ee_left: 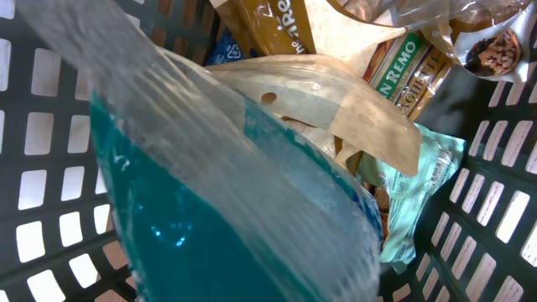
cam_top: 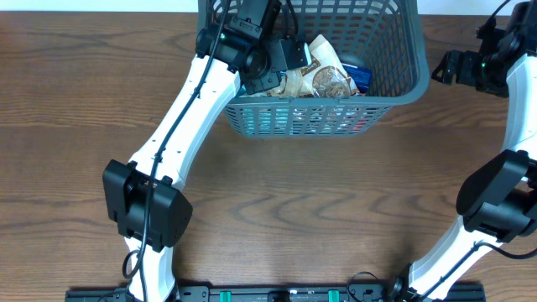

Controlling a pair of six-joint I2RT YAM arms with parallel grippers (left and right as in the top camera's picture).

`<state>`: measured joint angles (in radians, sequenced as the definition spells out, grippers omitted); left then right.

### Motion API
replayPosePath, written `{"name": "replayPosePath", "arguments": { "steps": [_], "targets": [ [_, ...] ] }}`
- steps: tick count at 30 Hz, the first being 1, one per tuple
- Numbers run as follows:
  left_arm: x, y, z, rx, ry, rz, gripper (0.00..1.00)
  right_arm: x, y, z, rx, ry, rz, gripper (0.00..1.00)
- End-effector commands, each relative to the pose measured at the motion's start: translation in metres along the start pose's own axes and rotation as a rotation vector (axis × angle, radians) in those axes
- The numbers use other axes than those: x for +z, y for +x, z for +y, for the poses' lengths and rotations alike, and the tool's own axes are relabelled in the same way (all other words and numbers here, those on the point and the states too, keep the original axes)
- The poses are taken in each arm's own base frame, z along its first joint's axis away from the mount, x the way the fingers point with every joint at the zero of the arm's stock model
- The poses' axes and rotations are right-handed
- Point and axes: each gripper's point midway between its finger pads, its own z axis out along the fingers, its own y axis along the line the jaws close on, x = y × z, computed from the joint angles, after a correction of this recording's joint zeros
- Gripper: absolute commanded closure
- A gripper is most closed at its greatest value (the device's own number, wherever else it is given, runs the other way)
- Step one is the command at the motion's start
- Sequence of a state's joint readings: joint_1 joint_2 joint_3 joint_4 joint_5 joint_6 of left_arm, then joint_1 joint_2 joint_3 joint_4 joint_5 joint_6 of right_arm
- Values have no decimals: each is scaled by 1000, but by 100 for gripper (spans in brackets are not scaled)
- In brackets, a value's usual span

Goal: Pack container
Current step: 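Lower the blue wipes pack into the basket and open the left gripper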

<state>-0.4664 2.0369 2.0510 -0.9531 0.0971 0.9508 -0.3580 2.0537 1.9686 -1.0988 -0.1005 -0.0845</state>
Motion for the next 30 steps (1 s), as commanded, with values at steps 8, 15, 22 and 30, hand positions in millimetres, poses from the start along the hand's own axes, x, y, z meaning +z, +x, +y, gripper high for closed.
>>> {"name": "replayPosePath", "arguments": {
  "steps": [8,15,22,30],
  "targets": [
    [-9,-1,13,18,-51,2,27,-15,-2,-2,-6,4,-24,1],
    [-9,-1,14,18,-52,2,18,-15,0,-2,-13,4,-19,1],
    [-12,-1,27,16,-120,16,18,-15,0,-2,-13,4,-19,1],
    [-35,-17,76,-1,-353,-26,12,-15,-1,-2,-13,4,-19,1]
  ]
}}
